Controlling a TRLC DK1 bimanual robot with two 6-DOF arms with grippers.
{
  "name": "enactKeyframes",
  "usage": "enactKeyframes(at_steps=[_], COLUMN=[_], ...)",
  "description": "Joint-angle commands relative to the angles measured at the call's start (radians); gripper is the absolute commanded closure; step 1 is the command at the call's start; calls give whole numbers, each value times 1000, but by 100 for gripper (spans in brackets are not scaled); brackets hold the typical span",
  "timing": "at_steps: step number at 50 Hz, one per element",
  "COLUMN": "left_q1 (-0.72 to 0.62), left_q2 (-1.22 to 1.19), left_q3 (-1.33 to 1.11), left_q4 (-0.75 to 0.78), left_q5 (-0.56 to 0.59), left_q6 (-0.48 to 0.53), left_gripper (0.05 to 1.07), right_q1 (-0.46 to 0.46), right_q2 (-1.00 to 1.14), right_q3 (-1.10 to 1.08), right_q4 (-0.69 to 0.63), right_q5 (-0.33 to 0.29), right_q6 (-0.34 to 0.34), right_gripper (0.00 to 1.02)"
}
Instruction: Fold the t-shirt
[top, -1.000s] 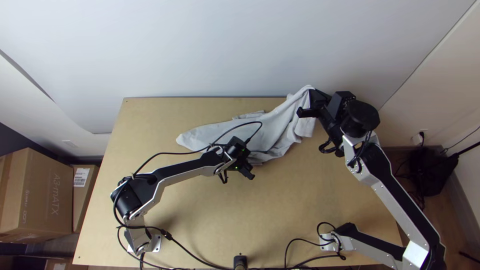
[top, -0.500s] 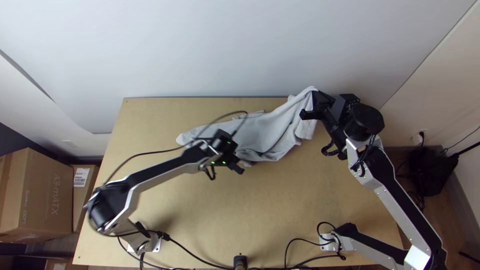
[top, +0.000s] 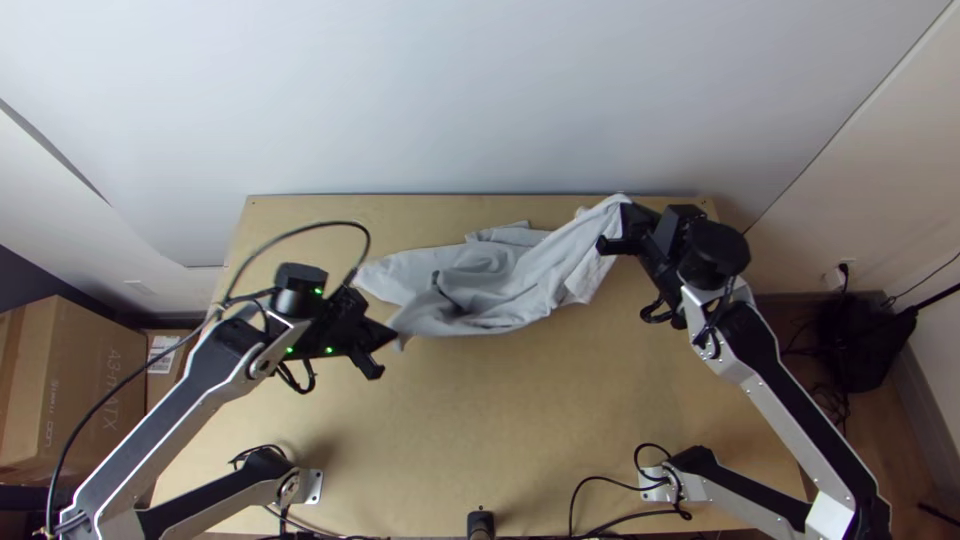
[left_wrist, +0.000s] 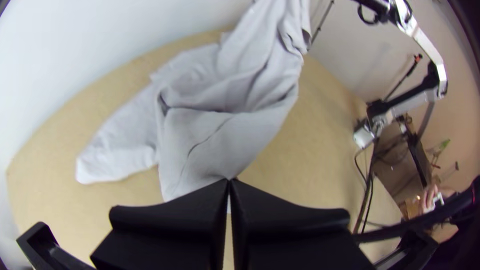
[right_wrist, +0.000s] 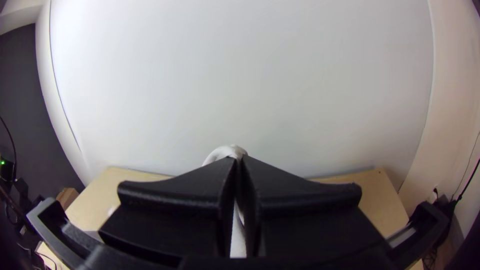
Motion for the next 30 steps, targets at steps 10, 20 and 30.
enactKeyframes(at_steps=[10, 20, 30], left_q1=[-249, -284, -269], left_q2=[323, 521, 490], left_q3=[-105, 3, 107], left_q4=[31, 189, 155], left_q5=[30, 30, 28], left_q6=[97, 55, 8], left_gripper=[105, 73, 25], right_q1=[-49, -97, -124], right_q2=[51, 40, 8], right_q3=[-120, -155, -189], right_q4=[60, 89, 89], right_q5=[6, 8, 8], right_q6=[34, 31, 31], right_gripper=[100, 100, 100])
